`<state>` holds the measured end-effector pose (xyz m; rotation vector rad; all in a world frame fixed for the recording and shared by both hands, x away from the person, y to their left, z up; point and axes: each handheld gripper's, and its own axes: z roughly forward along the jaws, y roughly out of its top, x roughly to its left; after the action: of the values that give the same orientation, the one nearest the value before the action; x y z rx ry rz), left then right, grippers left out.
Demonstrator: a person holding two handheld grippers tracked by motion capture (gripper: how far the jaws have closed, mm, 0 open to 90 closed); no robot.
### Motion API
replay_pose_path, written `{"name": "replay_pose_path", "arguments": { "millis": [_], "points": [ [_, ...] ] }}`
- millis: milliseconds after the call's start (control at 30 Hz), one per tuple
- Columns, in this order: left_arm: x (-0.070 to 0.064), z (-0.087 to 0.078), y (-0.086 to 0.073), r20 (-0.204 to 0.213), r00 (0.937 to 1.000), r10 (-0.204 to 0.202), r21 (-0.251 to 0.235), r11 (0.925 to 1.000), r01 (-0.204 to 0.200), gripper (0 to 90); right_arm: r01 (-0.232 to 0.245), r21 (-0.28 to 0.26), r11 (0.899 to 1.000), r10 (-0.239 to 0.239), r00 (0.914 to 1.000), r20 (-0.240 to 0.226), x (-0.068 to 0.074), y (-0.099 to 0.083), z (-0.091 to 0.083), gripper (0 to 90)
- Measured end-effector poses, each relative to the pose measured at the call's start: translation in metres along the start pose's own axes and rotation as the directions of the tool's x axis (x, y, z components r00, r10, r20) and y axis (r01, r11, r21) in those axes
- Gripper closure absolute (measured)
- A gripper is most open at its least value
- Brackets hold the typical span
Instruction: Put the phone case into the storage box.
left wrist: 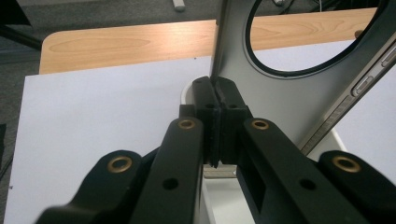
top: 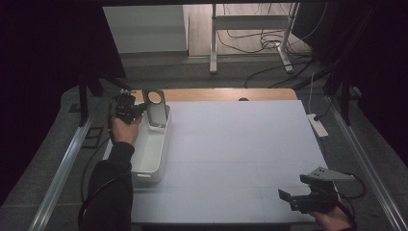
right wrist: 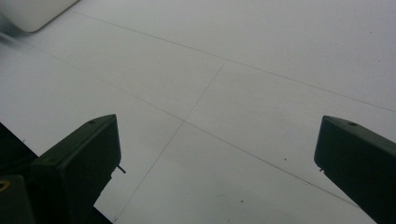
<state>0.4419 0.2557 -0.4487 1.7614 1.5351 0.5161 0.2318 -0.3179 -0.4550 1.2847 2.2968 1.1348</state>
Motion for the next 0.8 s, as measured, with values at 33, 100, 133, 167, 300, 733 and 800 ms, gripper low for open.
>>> {"name": "replay_pose_path", "arguments": {
  "millis": [33,100,133,167,300,733,800],
  "points": [
    [-0.0002,0.0009,-0.0006,0.000,1.0000,-0.003,-0.001,1.0000,0.003,88.9,0.000,0.001,1.000,0.000,1.0000,0.000,0.0000,0.0000,0.0001,0.7],
    [-0.0004,0.0027,-0.0020,-0.001,1.0000,-0.002,0.001,1.0000,0.002,88.9,0.000,0.002,1.000,0.000,1.0000,0.000,0.0000,0.0000,0.0001,0.7],
    [-0.0005,0.0033,-0.0024,-0.001,1.0000,-0.001,0.003,1.0000,0.001,88.9,0.000,0.002,1.000,0.000,1.0000,0.000,-0.0001,0.0000,0.0001,0.7],
    [-0.0005,0.0040,-0.0027,-0.001,1.0000,-0.001,0.003,1.0000,0.001,88.9,0.000,0.002,1.000,0.000,1.0000,-0.001,-0.0001,0.0000,0.0002,0.7],
    [-0.0004,0.0053,-0.0033,0.000,1.0000,0.008,0.001,1.0000,-0.008,88.4,0.000,0.004,1.000,0.000,1.0000,-0.002,-0.0001,0.0001,0.0003,0.7],
    [0.0022,-0.0014,-0.0006,0.047,0.9989,0.010,-0.022,0.9997,-0.009,80.3,0.003,0.008,1.000,-0.003,1.0000,-0.004,0.0003,0.0002,0.0007,1.0],
    [0.0025,-0.0030,0.0001,0.052,0.9985,0.015,-0.022,0.9997,-0.014,77.9,0.004,0.009,1.000,-0.004,1.0000,-0.004,0.0005,0.0003,0.0007,1.0]
  ]
}}
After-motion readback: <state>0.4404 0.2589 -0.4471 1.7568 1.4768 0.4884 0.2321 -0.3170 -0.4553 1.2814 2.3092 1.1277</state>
